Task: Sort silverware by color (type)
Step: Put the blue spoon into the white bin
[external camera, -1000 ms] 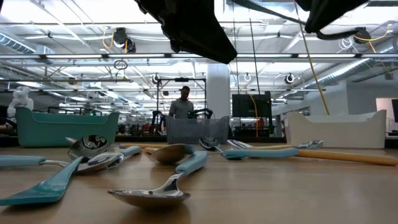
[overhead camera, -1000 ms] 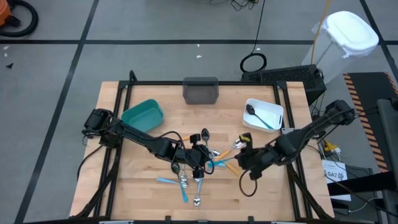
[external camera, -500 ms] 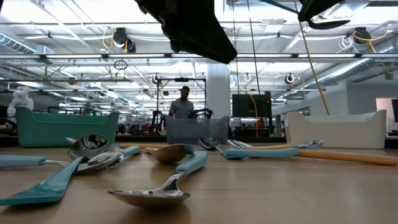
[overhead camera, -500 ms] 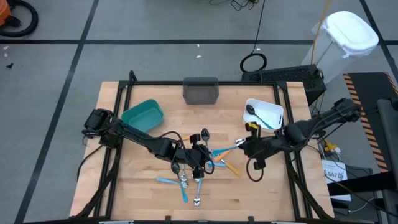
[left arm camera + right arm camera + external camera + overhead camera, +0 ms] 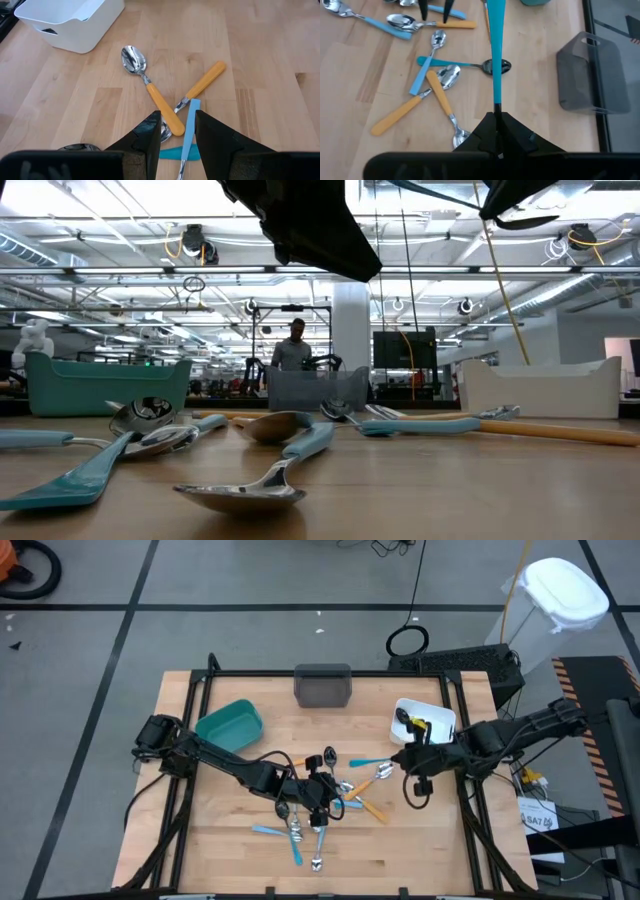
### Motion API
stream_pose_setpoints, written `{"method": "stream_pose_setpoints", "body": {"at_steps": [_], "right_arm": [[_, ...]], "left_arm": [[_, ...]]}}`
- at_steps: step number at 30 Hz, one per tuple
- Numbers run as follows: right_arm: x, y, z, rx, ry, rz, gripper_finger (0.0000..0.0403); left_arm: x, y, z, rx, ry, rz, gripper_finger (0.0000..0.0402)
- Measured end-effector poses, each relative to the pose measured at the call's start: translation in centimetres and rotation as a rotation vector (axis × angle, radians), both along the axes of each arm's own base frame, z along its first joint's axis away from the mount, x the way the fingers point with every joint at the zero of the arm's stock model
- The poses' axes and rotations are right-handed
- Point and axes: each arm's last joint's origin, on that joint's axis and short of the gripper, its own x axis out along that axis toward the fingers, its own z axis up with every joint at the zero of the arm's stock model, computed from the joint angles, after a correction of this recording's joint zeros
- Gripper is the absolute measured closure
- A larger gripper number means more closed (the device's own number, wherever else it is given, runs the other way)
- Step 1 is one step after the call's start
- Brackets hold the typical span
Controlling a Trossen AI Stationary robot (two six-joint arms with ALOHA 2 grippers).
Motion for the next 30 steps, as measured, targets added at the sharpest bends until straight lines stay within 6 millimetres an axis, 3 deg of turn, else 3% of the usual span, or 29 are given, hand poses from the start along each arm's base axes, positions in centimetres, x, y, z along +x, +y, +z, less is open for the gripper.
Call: {"method": "stream_pose_setpoints", "body": {"at_steps": [30], "right_arm": [[-3.1,-4.0,1.5,-0.010,-0.035,-0.164,0.0395]], "left_arm": [[0.0,0.0,0.0,-0.001,0.000,0.001,0.0282]]}}
